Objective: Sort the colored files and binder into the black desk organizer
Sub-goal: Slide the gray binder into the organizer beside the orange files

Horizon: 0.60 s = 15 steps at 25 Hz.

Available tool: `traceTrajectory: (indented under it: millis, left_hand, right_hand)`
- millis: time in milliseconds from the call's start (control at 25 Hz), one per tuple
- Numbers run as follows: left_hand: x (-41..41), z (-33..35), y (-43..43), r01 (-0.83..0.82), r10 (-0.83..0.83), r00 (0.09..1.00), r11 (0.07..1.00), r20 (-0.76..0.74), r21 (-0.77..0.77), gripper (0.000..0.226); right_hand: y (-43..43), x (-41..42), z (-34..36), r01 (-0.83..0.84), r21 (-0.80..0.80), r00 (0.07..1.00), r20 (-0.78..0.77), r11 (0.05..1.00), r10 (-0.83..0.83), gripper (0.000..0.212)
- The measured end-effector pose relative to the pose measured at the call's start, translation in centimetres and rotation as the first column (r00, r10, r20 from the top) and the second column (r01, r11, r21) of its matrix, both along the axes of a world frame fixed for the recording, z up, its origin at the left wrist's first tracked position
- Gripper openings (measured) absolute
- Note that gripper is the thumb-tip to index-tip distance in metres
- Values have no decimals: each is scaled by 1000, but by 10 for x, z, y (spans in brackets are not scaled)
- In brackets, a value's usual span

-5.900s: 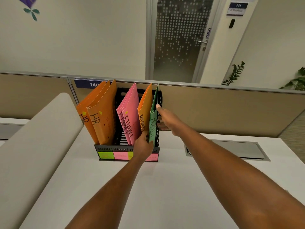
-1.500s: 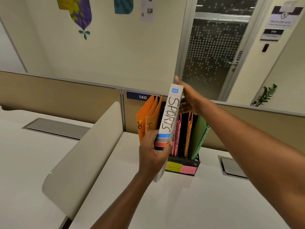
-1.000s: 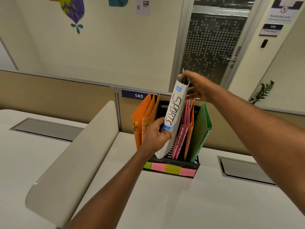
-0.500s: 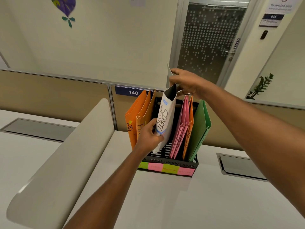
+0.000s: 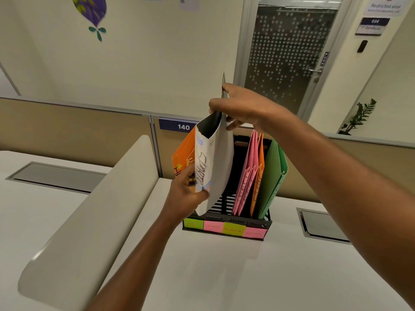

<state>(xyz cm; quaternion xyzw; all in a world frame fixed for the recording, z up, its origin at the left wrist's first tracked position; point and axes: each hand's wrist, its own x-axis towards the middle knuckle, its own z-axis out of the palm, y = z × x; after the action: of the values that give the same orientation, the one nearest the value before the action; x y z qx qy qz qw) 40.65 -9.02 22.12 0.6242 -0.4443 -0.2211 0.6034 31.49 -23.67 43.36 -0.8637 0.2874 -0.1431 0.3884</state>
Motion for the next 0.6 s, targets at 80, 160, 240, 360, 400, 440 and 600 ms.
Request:
traceTrajectory:
  millis: [80,160,240,360,400,440,600]
  left_hand:
    - [-2,4,12,-11,11,1000,1000,27,-7,63]
    - [-7,9,25,-13,14,999,999,46,-32,63]
    - [-11,12,37,-32,34,997,999,63,-36,65]
    - [-10,12,44,-71,71,995,997,67,-13,69]
    - [-10,12,44,-74,74,996,997,58,-2,71]
    - [-10,13,43,-68,68,997,998,46,12,73]
    - [-10,12,23,25,-25,1000,997,1,78,73]
  right_hand:
    - [13,0,4,-5,-29,1000,-10,1000,4,57]
    - [25,1,8,-21,-45,1000,-10,999,21,58]
    - [35,1,11,-32,-46,999,-1,998,32,58]
    - [42,5,15,-27,-38,1000,8,999,27,56]
    - [43,6,16,-23,-29,1000,7,999,23,56]
    - [42,7,15,-21,-20,1000,6,1000,21,57]
    - [26,9,7,-24,-22,999,-44,999,23,57]
